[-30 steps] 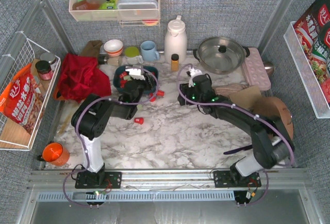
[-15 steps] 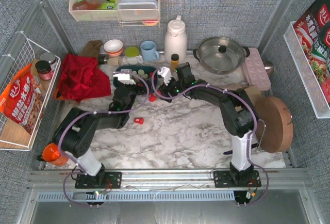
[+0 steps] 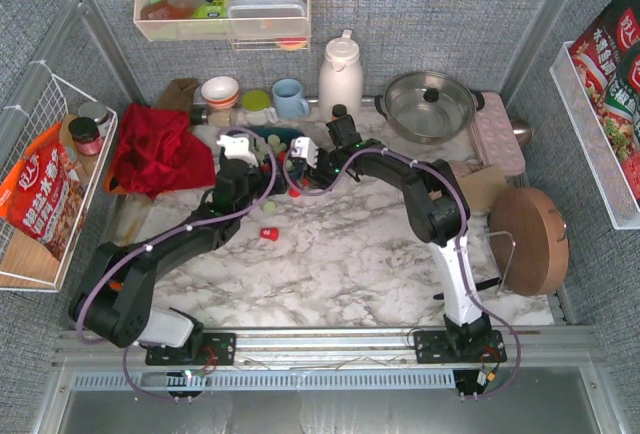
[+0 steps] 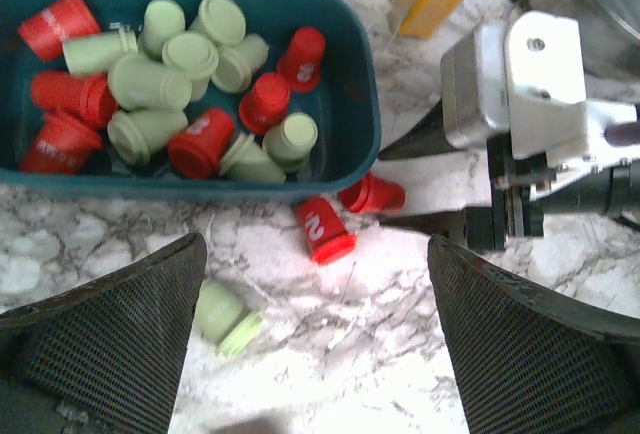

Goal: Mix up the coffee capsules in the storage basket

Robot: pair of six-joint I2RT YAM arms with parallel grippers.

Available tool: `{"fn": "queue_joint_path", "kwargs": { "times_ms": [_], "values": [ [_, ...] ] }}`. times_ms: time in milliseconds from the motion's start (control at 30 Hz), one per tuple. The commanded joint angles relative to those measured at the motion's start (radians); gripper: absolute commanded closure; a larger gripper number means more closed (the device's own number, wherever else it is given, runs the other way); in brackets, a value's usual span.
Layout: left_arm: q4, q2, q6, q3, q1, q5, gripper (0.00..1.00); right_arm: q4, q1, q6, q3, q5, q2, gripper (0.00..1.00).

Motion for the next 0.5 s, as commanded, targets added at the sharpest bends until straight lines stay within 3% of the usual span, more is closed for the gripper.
{"fn": "queue_joint_path", "kwargs": {
  "times_ms": [0, 200, 367, 467],
  "values": [
    [-0.067, -0.039, -0.038, -0.029, 0.0, 0.0, 0.01, -0.083, 0.011, -0.088, 0.053, -0.004, 0.035, 0.45],
    [-0.051, -0.084, -0.068, -0.088, 0.0, -0.011, 0.01, -0.163, 0.036, -0.169, 0.112, 0.054, 0.079, 0.54],
    [-0.057, -0.115, -0.074, -0.11, -0.001, -0.031, 0.01, -0.174, 0.046, -0.18, 0.102, 0.068, 0.066, 0.75],
    [-0.053, -0.136, -0.074, -0.124, -0.001, -0.044, 0.01, -0.157, 0.056, -0.176, 0.036, 0.07, -0.01, 0.83]
  ]
}}
